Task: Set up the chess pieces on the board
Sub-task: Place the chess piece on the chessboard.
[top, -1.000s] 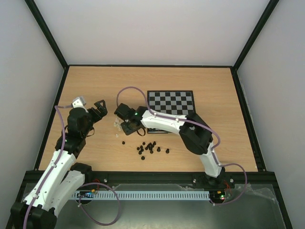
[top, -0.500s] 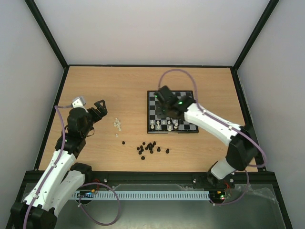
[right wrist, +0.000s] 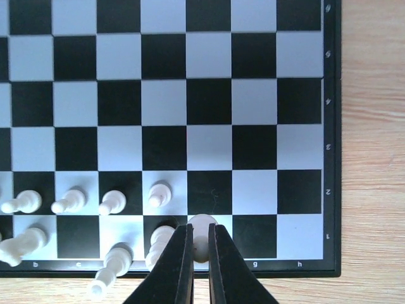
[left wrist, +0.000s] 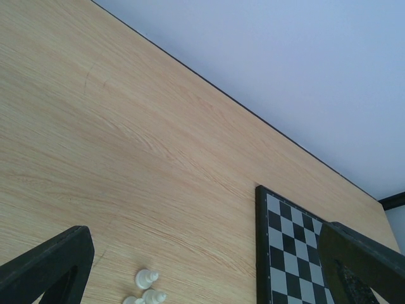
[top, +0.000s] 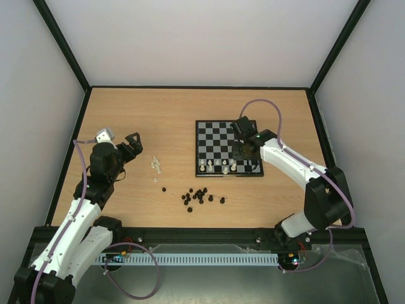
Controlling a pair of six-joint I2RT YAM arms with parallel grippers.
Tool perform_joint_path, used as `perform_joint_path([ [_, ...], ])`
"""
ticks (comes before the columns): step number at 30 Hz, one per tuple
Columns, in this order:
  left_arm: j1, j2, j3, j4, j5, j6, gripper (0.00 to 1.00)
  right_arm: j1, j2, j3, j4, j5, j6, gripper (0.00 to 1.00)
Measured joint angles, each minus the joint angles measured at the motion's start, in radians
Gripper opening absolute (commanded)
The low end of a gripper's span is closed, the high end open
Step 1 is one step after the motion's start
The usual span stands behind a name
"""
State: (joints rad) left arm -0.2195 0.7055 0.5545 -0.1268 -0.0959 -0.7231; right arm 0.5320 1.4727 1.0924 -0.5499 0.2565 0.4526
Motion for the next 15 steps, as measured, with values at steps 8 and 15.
perform_joint_path([
  [8,0.000,0.004,0.000,0.000,0.000,0.000,0.99,-0.008,0.085,-0.030,0.051,-0.036,-0.004,0.01],
  [15,0.000,0.004,0.000,0.000,0.000,0.000,0.99,-0.015,0.143,-0.037,0.089,-0.047,-0.008,0.01],
])
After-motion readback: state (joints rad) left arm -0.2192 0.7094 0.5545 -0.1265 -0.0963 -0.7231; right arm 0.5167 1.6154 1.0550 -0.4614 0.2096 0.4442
